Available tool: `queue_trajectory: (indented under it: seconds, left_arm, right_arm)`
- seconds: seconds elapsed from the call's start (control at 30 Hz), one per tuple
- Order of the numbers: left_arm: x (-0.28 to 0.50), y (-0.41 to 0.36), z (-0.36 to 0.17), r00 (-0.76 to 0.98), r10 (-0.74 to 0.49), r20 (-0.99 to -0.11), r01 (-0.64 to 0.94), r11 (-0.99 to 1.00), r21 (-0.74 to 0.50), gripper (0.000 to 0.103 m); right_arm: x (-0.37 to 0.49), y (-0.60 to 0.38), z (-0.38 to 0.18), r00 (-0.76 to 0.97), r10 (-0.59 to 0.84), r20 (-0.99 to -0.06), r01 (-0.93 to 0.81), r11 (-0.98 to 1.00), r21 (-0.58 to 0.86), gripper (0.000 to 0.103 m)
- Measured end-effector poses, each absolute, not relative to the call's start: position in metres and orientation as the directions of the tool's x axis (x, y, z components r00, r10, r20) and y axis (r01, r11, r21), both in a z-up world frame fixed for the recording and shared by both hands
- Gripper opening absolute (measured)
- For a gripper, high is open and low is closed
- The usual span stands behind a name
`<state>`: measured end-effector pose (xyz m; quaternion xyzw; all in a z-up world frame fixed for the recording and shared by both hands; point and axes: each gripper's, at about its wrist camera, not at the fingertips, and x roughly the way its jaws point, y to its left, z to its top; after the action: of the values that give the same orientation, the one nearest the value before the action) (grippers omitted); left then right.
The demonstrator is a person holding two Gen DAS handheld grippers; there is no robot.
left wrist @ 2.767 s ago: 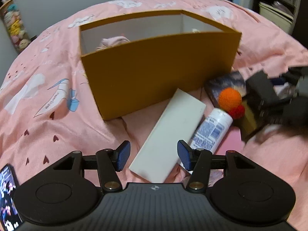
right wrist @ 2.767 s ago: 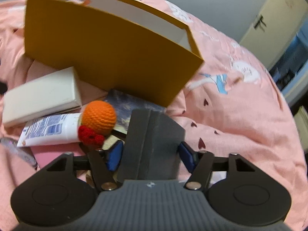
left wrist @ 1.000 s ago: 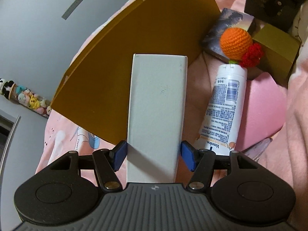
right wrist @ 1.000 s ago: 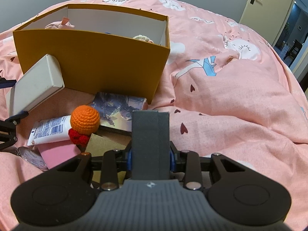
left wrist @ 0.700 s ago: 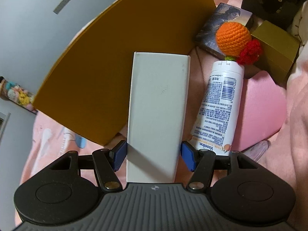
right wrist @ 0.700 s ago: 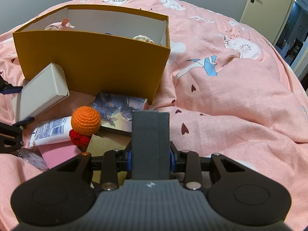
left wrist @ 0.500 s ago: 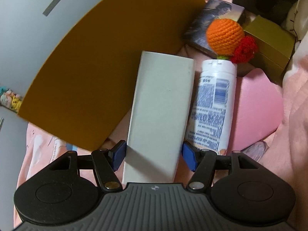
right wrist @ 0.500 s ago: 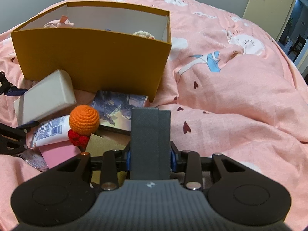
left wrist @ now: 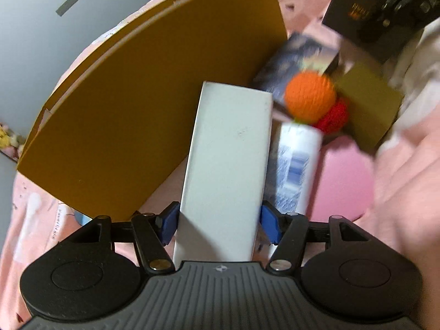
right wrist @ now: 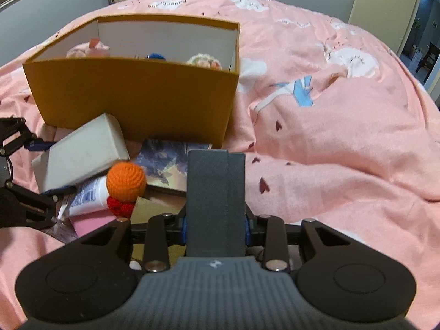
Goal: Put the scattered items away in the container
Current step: 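Carry the white box in left tool and dark grey box in right tool over the box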
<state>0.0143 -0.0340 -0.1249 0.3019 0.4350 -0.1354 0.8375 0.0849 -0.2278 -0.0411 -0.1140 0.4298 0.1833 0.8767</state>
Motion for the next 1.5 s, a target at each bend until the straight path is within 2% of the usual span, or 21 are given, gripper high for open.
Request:
queue_trajectory:
  seconds: [0.4,0.87,1.17,1.5]
  left_arm:
    - [0.0,-0.038,-0.059,0.598,-0.107,-0.794,0.439,0.873,0.213,0.071]
    - [-0.014,-0.03,0.021,0.636,-0.233,-0.735,0.429,0.9,0.085,0.071]
    - [-0.018,-0.019,0.067,0.692,-0.282,-0.665,0.434,0.898,0.071,0.07]
    - [0.008,-0.016,0.097,0.774,-0.247,-0.583,0.39,0.911,0.132,0.07]
  right_arm:
    - [0.079,-0.229,-0.005,0.599,0.286,-0.748,-0.446,0.895,-0.015,0.037]
    - [0.074,-0.215,0.041,0.615,0.398,-0.681,-0.545,0.838,-0.003,0.037]
    - [0.07,-0.209,0.077,0.625,0.479,-0.616,-0.612,0.791,-0.005,0.037]
    - [0.09,-0.193,0.095,0.637,0.516,-0.573,-0.645,0.763,-0.031,0.037]
